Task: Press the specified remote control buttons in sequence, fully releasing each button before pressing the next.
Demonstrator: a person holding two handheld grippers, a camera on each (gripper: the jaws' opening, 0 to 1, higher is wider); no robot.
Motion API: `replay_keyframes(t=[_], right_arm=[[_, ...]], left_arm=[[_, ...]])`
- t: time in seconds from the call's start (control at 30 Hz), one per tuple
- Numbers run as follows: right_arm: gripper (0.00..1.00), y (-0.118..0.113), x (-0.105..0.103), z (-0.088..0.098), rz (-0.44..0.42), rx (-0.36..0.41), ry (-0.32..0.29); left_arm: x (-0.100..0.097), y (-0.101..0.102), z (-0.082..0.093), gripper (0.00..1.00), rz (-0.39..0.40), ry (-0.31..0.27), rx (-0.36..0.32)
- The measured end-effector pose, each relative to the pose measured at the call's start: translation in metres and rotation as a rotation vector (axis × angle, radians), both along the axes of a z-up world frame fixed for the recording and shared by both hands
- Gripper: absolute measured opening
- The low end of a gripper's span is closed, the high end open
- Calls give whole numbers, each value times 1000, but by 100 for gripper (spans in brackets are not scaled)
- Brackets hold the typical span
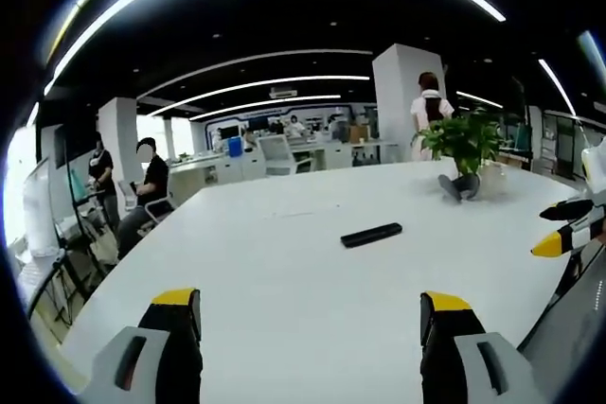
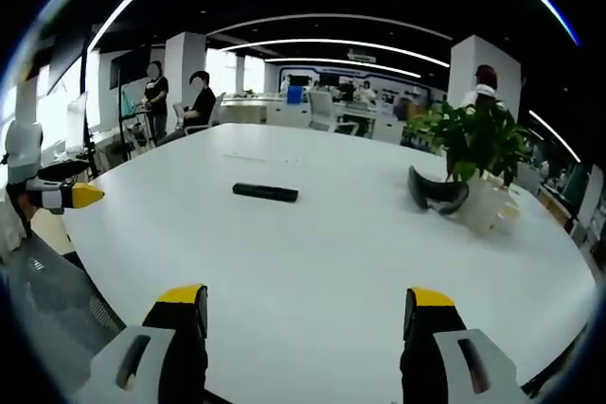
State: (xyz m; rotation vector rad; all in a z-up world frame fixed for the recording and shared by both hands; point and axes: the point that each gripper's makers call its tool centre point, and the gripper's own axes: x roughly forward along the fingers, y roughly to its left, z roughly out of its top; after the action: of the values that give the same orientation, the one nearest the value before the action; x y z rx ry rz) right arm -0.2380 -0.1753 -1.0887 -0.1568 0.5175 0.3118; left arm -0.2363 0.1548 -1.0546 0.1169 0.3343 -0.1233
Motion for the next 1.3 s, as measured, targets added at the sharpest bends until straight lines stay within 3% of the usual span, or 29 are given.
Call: replay_keyframes(t=[0.7,1.3], right_arm=[[84,-1,0,0,-1,7,-1],[83,0,0,2,1,12,-9]], left_arm=[[2,-5,-6,100,-22,34,55],[2,-4,-6,100,-15,34,-6]])
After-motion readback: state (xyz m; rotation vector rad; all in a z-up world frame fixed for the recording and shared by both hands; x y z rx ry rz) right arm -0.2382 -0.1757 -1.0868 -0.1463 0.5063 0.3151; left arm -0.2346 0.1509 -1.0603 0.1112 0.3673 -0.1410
